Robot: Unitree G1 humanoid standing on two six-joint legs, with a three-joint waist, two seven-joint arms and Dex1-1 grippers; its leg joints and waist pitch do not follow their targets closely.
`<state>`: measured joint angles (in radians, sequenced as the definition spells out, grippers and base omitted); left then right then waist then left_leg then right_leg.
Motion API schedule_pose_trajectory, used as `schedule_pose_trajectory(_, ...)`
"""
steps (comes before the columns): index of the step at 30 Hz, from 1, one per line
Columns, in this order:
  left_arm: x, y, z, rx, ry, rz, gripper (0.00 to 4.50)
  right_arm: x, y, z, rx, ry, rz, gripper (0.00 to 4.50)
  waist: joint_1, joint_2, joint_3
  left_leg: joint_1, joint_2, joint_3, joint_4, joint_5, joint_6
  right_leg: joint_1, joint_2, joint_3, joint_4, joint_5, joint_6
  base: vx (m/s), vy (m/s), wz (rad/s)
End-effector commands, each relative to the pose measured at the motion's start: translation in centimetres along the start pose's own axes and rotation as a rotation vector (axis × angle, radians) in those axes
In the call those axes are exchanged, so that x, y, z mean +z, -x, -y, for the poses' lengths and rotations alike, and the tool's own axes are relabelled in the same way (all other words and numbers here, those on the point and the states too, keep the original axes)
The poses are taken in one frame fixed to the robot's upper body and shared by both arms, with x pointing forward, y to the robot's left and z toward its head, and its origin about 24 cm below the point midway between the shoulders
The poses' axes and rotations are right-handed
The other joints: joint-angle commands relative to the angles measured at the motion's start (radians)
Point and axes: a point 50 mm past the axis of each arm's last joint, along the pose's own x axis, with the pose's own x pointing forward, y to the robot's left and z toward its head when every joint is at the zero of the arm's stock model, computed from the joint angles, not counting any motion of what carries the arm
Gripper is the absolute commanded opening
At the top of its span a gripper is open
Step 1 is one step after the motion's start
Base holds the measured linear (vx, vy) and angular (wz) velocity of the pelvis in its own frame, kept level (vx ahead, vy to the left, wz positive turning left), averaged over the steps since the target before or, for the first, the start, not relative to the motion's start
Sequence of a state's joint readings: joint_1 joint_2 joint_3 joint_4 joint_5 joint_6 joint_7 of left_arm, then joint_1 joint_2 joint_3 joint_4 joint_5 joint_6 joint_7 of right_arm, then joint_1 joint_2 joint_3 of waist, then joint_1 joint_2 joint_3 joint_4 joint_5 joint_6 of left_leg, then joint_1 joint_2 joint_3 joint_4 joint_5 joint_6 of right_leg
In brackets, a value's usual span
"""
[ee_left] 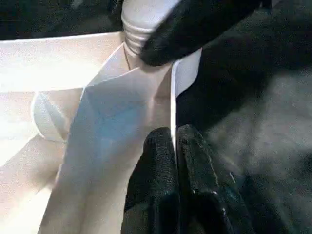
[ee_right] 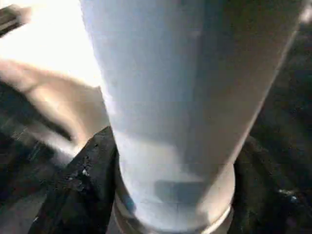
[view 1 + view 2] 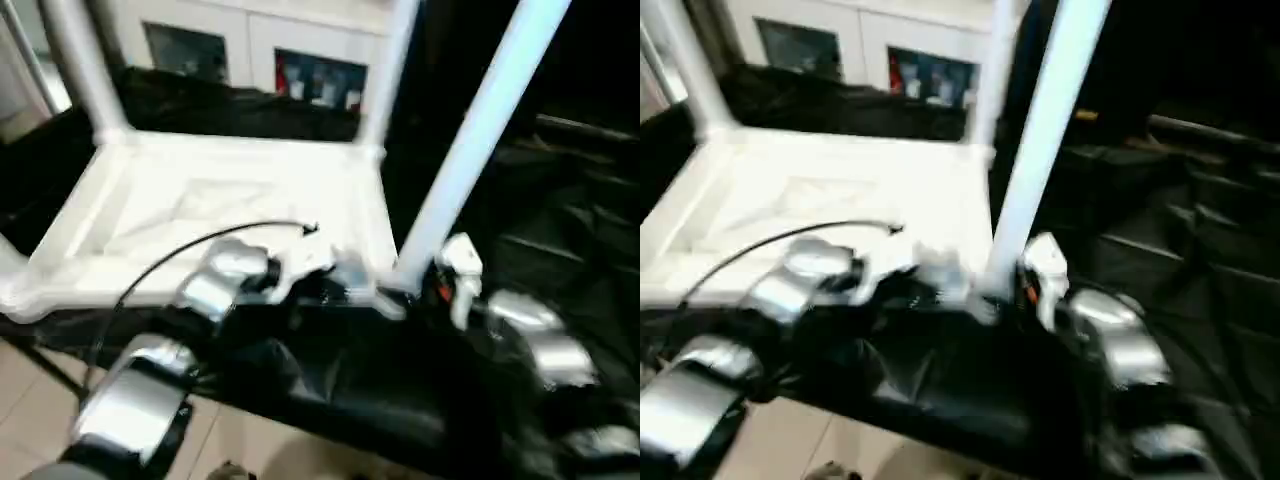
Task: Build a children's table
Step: Rotate leg to tighten
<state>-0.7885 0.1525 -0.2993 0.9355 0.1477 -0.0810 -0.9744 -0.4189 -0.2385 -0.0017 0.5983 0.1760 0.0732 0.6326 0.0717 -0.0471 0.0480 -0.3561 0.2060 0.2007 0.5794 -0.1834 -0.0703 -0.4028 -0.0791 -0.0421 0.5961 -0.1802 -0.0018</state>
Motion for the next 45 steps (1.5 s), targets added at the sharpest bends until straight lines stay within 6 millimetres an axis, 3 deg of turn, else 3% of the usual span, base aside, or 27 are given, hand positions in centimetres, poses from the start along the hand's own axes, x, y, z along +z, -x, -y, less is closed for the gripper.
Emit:
schedule_pose_trajectory(1, -0.5, -0.8, 0.2, 0.067, 0.06, -0.002, 0.0, -1.8, 0.2, 0.7, -0.157, -0.075, -0.08, 2.7, -0.002, 0.001, -0.056, 0.011, 0.024, -0.016, -0.071, -0.25, 0.005, 0.036, -0.06, 0.034, -0.08, -0.317, -0.177, 0.0, 0.0, 0.0)
schedule_pose_trajectory(3, 0.3, -2.7, 1.1, 0.07, 0.065, -0.001, 0.0, -2.3, -1.1, -0.4, -0.267, -0.086, -0.108, 2.7, -0.01, 0.001, -0.054, 0.009, 0.023, -0.015, -0.072, -0.249, -0.001, 0.034, -0.056, 0.035, -0.08, -0.294, -0.179, 0.0, 0.0, 0.0)
schedule_pose_trajectory(4, 0.5, -3.0, 1.3, 0.063, 0.063, 0.002, 0.0, -2.2, -1.5, -0.8, -0.264, -0.084, -0.107, 2.7, -0.012, 0.001, -0.057, 0.011, 0.022, -0.016, -0.073, -0.251, -0.004, 0.036, -0.057, 0.033, -0.08, -0.294, -0.177, 0.0, 0.0, 0.0)
schedule_pose_trajectory(5, 0.6, -3.1, 1.4, 0.061, 0.062, 0.003, 0.0, -2.2, -1.6, -1.0, -0.264, -0.084, -0.107, 2.7, -0.012, 0.007, -0.057, 0.011, 0.022, -0.016, -0.072, -0.255, -0.004, 0.036, -0.058, 0.034, -0.08, -0.291, -0.179, 0.0, 0.0, 0.0)
schedule_pose_trajectory(6, 0.7, -3.4, 1.6, 0.053, 0.059, 0.005, 0.0, -2.2, -1.9, -1.3, -0.255, -0.084, -0.104, 2.7, -0.013, 0.004, -0.056, 0.011, 0.022, -0.015, -0.072, -0.263, 0.002, 0.035, -0.056, 0.034, -0.082, -0.285, -0.181, 0.0, 0.0, 0.0)
schedule_pose_trajectory(7, 1.1, -3.9, 1.9, 0.039, 0.052, 0.01, 0.0, -1.9, -2.6, -2.5, -0.2, -0.001, -0.108, 3.05, -0.012, 0.009, -0.056, 0.012, 0.022, -0.016, -0.073, -0.273, 0.007, 0.036, -0.057, 0.035, -0.083, -0.288, -0.181, 0.0, 0.0, 0.0)
schedule_pose_trajectory(8, 1.1, -3.9, 1.9, 0.039, 0.052, 0.01, 0.0, -1.9, -2.6, -2.5, -0.2, -0.001, -0.108, 3.26, -0.013, 0.007, -0.056, 0.011, 0.022, -0.016, -0.073, -0.273, 0.008, 0.036, -0.056, 0.034, -0.084, -0.285, -0.179, 0.0, 0.0, 0.0)
schedule_pose_trajectory(14, 1.3, -3.5, 1.9, -0.005, 0.026, 0.035, 0.0, -0.4, -2.8, -2.4, -0.131, 0.022, -0.032, 3.82, -0.013, 0.006, -0.058, 0.007, 0.022, -0.017, -0.072, -0.27, 0.026, 0.04, -0.058, 0.034, -0.083, -0.287, -0.178, 0.0, 0.0, 0.0)
schedule_pose_trajectory(17, 1.1, -2.4, 1.9, -0.1, 0.002, 0.077, 0.0, 0.8, -1.8, -1.8, 0.035, 0.037, 0.008, 3.82, -0.01, 0.006, -0.061, 0.003, 0.023, -0.015, -0.068, -0.242, 0.055, 0.046, -0.058, 0.035, -0.075, -0.219, -0.199, 0.0, 0.0, 0.0)
schedule_pose_trajectory(18, 1.0, -2.2, 1.9, -0.115, 0.002, 0.071, 0.0, 1.0, -1.4, -1.7, 0.082, 0.048, 0.007, 3.82, -0.008, 0.005, -0.062, 0.002, 0.024, -0.013, -0.066, -0.213, 0.07, 0.049, -0.057, 0.034, -0.069, -0.155, -0.222, 0.0, 0.0, 0.0)
schedule_pose_trajectory(23, 0.0, -0.3, 1.7, -0.208, -0.03, 0.053, 0.0, 1.0, 1.0, -1.2, 0.325, 0.154, -0.057, 3.82, -0.002, 0.003, -0.061, 0.001, 0.026, -0.011, -0.062, -0.186, 0.099, 0.052, -0.059, 0.032, -0.065, -0.124, -0.244, 0.0, 0.0, 0.0)
schedule_pose_trajectory(28, -1.0, 2.1, 1.5, -0.312, -0.018, 0.044, 0.0, 1.3, 3.2, -1.0, 0.51, 0.185, -0.09, 3.82, 0.008, 0.004, -0.058, 0.006, 0.035, -0.009, -0.066, -0.225, 0.077, 0.045, -0.059, 0.032, -0.068, -0.199, -0.239, 0.0, 0.0, 0.0)
schedule_pose_trajectory(33, -1.7, 3.5, 1.2, -0.349, 0.0, 0.025, 0.0, 1.4, 3.7, -1.0, 0.569, 0.168, -0.103, 3.82, 0.019, 0.006, -0.059, 0.006, 0.035, -0.008, -0.065, -0.208, 0.069, 0.044, -0.059, 0.032, -0.062, -0.171, -0.247, 0.0, 0.0, 0.0)
schedule_pose_trajectory(34, -1.7, 3.6, 1.2, -0.354, 0.002, 0.025, 0.0, 1.4, 3.8, -1.0, 0.578, 0.165, -0.107, 3.56, 0.02, 0.008, -0.06, 0.007, 0.035, -0.008, -0.065, -0.204, 0.067, 0.044, -0.059, 0.032, -0.06, -0.162, -0.25, 0.0, 0.0, 0.0)
schedule_pose_trajectory(36, -1.8, 3.9, 1.2, -0.359, 0.004, 0.027, 0.0, 1.3, 3.8, -1.2, 0.598, 0.156, -0.114, 3.56, 0.021, 0.007, -0.061, 0.007, 0.034, -0.008, -0.064, -0.192, 0.068, 0.045, -0.059, 0.031, -0.058, -0.138, -0.257, 0.0, 0.0, 0.0)
schedule_pose_trajectory(45, -1.6, 3.6, 1.0, -0.311, -0.002, 0.04, 0.0, 0.3, 3.7, -1.6, 0.598, 0.141, -0.143, 2.75, 0.019, 0.006, -0.061, 0.004, 0.032, -0.008, -0.064, -0.189, 0.062, 0.046, -0.059, 0.031, -0.059, -0.156, -0.246, 0.0, 0.0, 0.0)
